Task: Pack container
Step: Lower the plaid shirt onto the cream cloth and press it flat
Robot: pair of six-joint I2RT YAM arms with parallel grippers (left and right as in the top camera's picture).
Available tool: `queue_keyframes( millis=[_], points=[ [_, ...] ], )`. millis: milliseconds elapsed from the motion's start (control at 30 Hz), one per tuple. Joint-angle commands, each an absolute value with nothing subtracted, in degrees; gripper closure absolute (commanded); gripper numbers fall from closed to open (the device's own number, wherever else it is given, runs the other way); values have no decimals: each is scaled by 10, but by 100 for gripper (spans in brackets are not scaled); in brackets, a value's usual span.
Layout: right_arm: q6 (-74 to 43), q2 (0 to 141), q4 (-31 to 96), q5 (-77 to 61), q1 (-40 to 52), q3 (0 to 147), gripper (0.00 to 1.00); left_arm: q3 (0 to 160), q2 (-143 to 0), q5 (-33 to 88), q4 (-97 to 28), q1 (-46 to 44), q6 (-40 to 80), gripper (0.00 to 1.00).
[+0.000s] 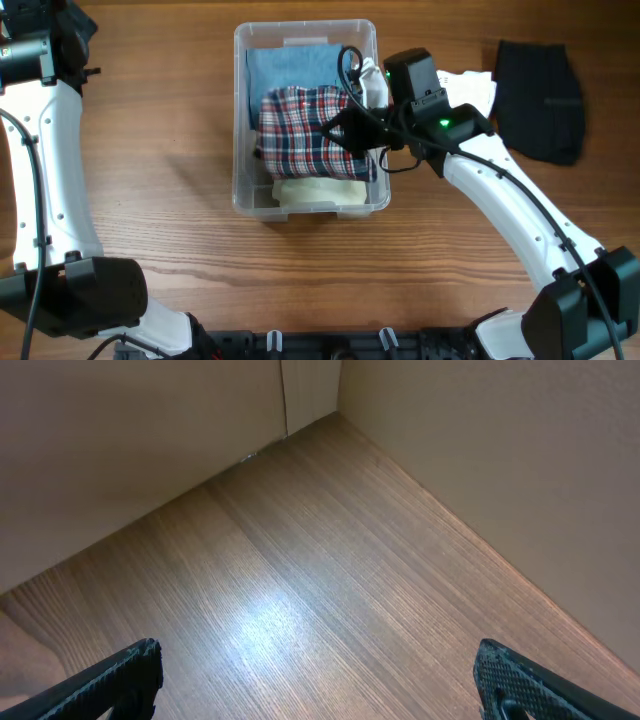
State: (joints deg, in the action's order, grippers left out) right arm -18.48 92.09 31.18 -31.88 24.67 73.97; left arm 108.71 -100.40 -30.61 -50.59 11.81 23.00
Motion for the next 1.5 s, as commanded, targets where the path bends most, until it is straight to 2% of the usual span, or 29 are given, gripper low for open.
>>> queue_keyframes(
  millis=[0, 567, 1033, 1100, 1200, 1333, 1400, 1467],
  points=[
    [-167, 919, 295, -411, 249, 762, 96, 1087, -1007, -316, -505, 121, 223, 0],
    [-165, 954, 307, -416, 262, 754, 96, 1087, -1007, -316, -505, 121, 223, 0],
    [-110, 966, 403, -193, 266, 754, 95, 1087, -1007, -316, -505, 121, 223, 0],
    [-98, 967, 404, -192, 266, 754, 76, 1087, -1007, -316, -505, 121, 223, 0],
    [-91, 968, 403, -178, 266, 754, 54, 1087, -1007, -316, -505, 121, 223, 0],
    [-88, 967, 393, -88, 266, 754, 45, 1087, -1007, -316, -505, 121, 223, 0],
    [-75, 966, 386, -60, 266, 755, 36, 1087, -1007, -316, -505, 121, 223, 0],
    [-72, 962, 379, -53, 266, 757, 31, 1087, -1007, -316, -505, 121, 223, 0]
  ],
)
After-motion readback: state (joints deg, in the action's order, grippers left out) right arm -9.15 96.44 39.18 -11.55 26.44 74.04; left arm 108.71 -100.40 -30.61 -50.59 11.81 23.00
